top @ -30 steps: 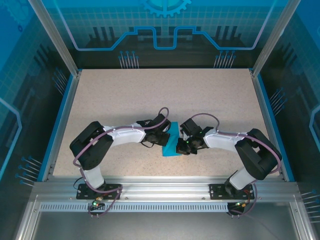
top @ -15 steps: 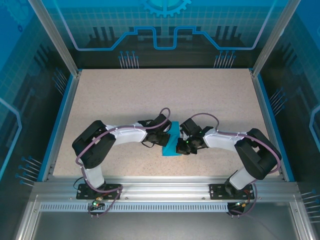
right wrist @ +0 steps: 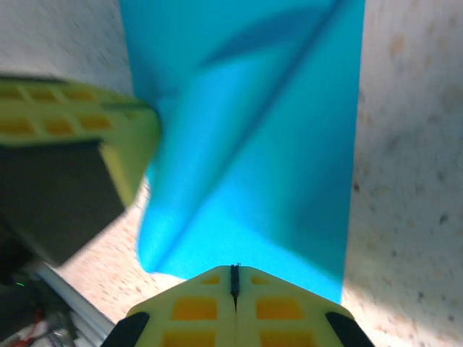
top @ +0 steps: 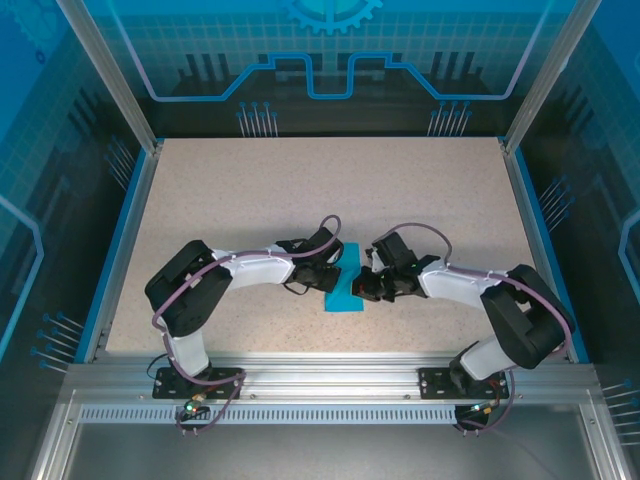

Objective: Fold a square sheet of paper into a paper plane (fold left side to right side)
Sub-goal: Fold the triangle a second time at the center of the table.

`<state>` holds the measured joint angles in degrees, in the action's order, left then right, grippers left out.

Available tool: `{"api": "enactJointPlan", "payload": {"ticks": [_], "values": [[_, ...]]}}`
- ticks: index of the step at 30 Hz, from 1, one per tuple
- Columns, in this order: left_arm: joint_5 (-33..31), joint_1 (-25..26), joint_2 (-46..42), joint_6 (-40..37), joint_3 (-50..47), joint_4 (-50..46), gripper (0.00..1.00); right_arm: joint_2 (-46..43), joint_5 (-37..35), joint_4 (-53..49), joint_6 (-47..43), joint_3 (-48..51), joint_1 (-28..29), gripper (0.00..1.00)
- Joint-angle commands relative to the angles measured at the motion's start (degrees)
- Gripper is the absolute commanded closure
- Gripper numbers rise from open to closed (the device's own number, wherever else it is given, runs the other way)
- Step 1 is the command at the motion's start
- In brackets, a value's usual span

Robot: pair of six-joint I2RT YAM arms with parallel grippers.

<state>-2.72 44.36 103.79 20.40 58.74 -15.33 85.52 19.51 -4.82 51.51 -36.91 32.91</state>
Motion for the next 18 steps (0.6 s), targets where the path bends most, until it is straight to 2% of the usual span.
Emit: {"api": "enactJointPlan", "payload": {"ticks": [1, 11, 18], "values": [[1.8, -0.2, 1.8, -1.8, 0.4, -2.4, 0.93, 1.2, 3.7, 10.7, 3.8, 0.8, -1.7, 1.00], [2.0, -0.1, 2.0, -1.9, 0.5, -2.4, 0.92, 8.9, 3.4, 13.0, 3.9, -4.7, -1.8, 1.00], [2.1, -0.1, 2.1, -2.0, 0.7, -2.4, 0.92, 10.6, 3.0, 11.0, 2.4, -5.0, -1.4, 1.00]]}}
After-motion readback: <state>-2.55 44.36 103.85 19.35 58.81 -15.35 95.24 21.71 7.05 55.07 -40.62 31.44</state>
